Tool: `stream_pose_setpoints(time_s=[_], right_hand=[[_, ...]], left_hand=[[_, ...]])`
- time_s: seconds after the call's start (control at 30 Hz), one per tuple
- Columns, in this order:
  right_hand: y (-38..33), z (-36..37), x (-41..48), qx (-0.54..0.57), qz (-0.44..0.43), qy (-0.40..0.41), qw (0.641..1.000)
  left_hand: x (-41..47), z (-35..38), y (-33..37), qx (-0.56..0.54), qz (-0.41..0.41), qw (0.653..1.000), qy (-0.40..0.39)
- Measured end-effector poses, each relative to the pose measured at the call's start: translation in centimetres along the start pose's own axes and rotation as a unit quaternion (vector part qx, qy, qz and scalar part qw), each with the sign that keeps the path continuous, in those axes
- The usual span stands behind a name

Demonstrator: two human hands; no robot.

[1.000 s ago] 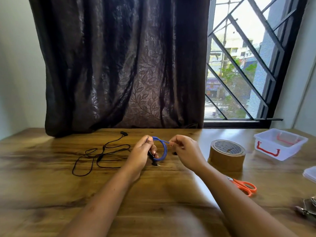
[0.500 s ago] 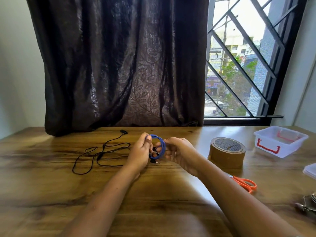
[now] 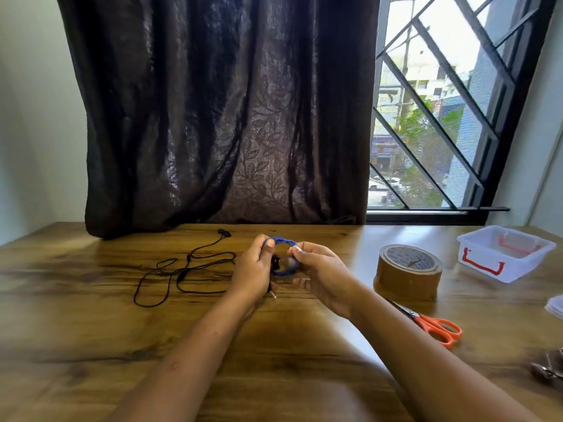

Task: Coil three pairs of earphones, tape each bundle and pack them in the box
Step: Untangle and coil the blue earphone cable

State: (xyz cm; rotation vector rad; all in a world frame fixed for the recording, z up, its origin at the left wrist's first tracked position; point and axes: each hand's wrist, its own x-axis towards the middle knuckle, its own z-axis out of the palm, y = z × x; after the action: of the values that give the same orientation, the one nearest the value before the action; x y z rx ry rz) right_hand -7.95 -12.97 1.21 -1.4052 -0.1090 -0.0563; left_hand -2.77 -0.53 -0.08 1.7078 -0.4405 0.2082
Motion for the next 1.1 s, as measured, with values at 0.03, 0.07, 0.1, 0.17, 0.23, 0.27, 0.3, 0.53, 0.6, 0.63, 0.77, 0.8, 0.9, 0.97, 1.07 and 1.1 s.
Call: stream_pose_setpoints(time_s=[0.03,0.07,0.1,0.17,0.23,0.27,0.3,0.53,0.6,0.63,0.77,0.8,0.9,0.97,1.07,1.1], right_hand=[[-0.1,0.1,-0.1,0.019,-0.003,-0.001,1.0],[-0.2,0.2,-0.1,0.031,-0.003,-0.004,1.0],[-0.4,0.2,-0.2,0.037,-0.001,-0.01,0.999],[-0.7,0.1,-0.3,0.023,0.006,-0.022,0.999],[-0.7,-0.2,-0.5,0.001,0.011,-0.033,0.999],[-0.7,-0.3,-0.6,0.001,0.008,-0.036,0.999],[-0.6,-0.5,-0.6,0.008,0.0,-0.035,0.999],[-0.6,-0.6,-0.3,-0.009,-0.022,-0.014,1.0],[-0.5,-1.0,-0.2,-0.036,-0.013,-0.012,0.999],[-0.3,-1.2,0.0,-0.046,-0.009,-0.002,0.999],[0.6,-2.4,0.8,-0.095,0.018,0.087,0.992],[0.8,-2.6,1.0,-0.132,0.024,0.11,0.985],[1.1,-3.1,1.2,-0.269,0.029,0.149,0.951],[1.1,-3.2,1.2,-0.331,0.034,0.155,0.93],[1.0,-3.2,1.0,-0.383,0.033,0.152,0.91],[1.0,-3.2,0.9,-0.397,0.034,0.15,0.905]], left_hand=[[-0.1,0.0,0.1,-0.019,-0.015,1.0,-0.01],[0.0,0.0,-0.1,-0.04,-0.028,0.999,-0.023],[-0.1,0.0,-0.1,-0.053,-0.031,0.998,-0.034],[0.0,-0.1,0.0,-0.049,-0.025,0.997,-0.046],[0.0,-0.1,0.0,-0.056,-0.029,0.997,-0.055],[0.0,-0.1,-0.1,-0.063,-0.031,0.996,-0.061],[0.1,-0.1,-0.1,-0.075,-0.035,0.994,-0.066],[-0.1,0.1,0.2,-0.179,-0.093,0.975,-0.097],[-0.1,0.1,0.4,-0.191,-0.12,0.971,-0.078],[-0.1,0.1,0.4,-0.194,-0.135,0.969,-0.068],[-0.1,0.2,0.3,-0.201,-0.2,0.956,-0.082],[-0.1,0.3,0.2,-0.185,-0.212,0.956,-0.085],[0.0,0.3,-0.4,-0.127,-0.245,0.958,-0.083],[0.1,0.2,-0.8,-0.076,-0.246,0.963,-0.081],[0.1,-0.1,-1.3,0.042,-0.214,0.973,-0.075],[0.2,-0.1,-1.4,0.066,-0.204,0.974,-0.068]])
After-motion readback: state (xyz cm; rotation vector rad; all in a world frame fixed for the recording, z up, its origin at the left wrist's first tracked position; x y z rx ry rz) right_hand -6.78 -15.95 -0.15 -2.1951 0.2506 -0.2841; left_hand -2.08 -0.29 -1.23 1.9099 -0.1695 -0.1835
